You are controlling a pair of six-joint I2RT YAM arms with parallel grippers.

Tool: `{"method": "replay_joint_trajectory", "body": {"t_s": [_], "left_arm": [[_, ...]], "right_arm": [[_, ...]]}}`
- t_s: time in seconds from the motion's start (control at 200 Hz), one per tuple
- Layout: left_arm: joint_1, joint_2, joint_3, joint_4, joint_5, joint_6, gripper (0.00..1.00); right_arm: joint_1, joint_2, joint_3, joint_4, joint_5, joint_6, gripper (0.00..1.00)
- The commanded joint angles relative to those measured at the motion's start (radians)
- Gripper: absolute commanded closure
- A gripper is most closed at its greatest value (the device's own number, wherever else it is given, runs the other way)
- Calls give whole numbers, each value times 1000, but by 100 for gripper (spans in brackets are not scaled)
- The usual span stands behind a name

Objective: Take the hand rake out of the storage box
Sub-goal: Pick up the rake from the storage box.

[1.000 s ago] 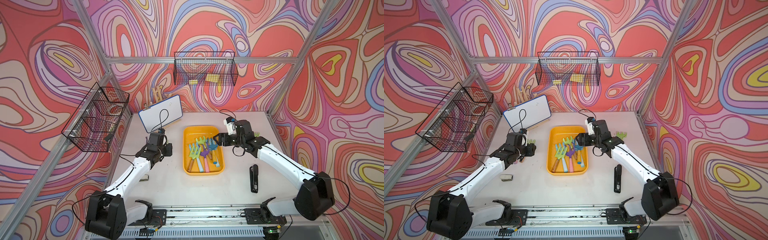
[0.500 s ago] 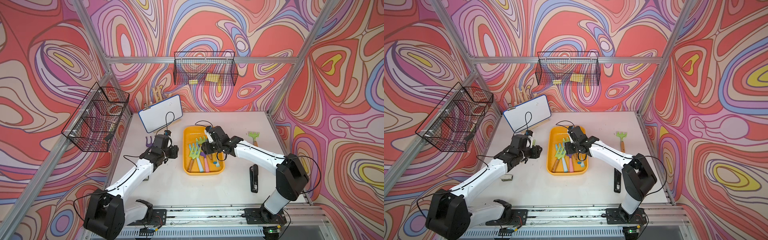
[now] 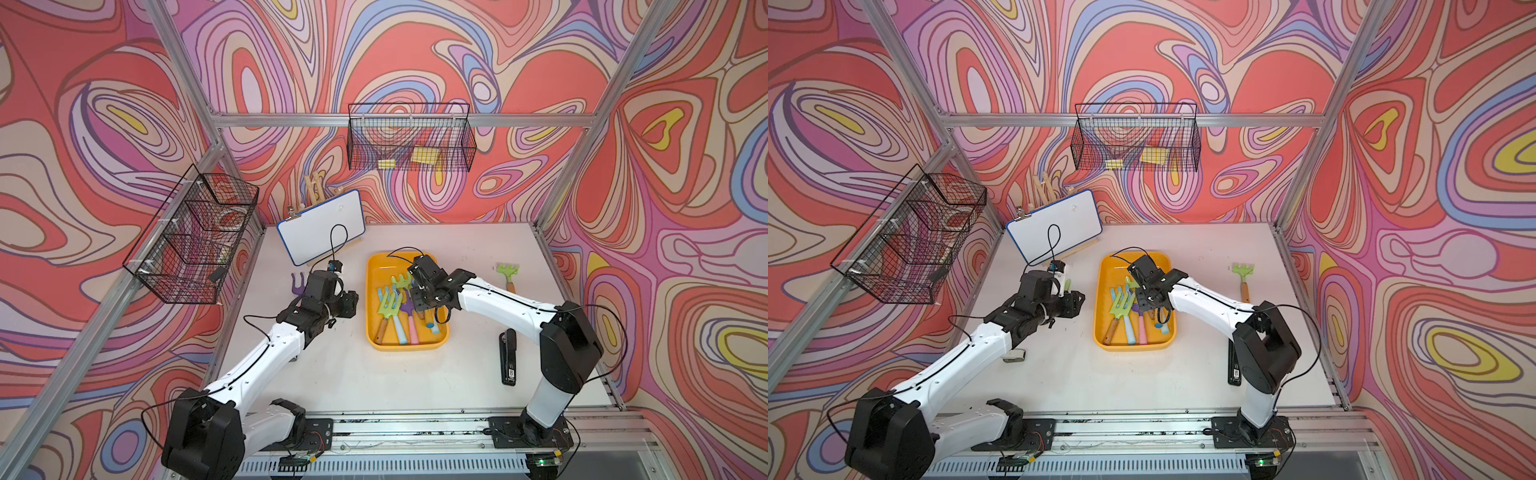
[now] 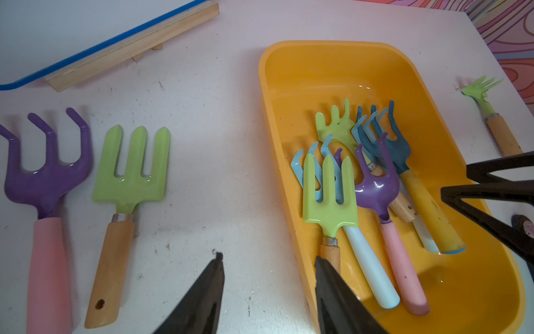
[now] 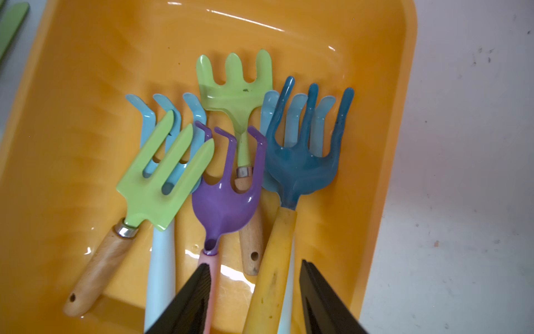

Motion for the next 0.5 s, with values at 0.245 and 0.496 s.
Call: {"method": "replay_joint_trajectory", "body": {"t_s": [0.245, 0.496], "left_arm": [[-3, 11, -11, 25, -5, -1, 45], [-3, 27, -5, 28, -3, 1, 45]], "right_arm": [[-27, 117, 55, -44, 32, -11, 48], [-64, 144, 40, -27, 4, -19, 48]]}}
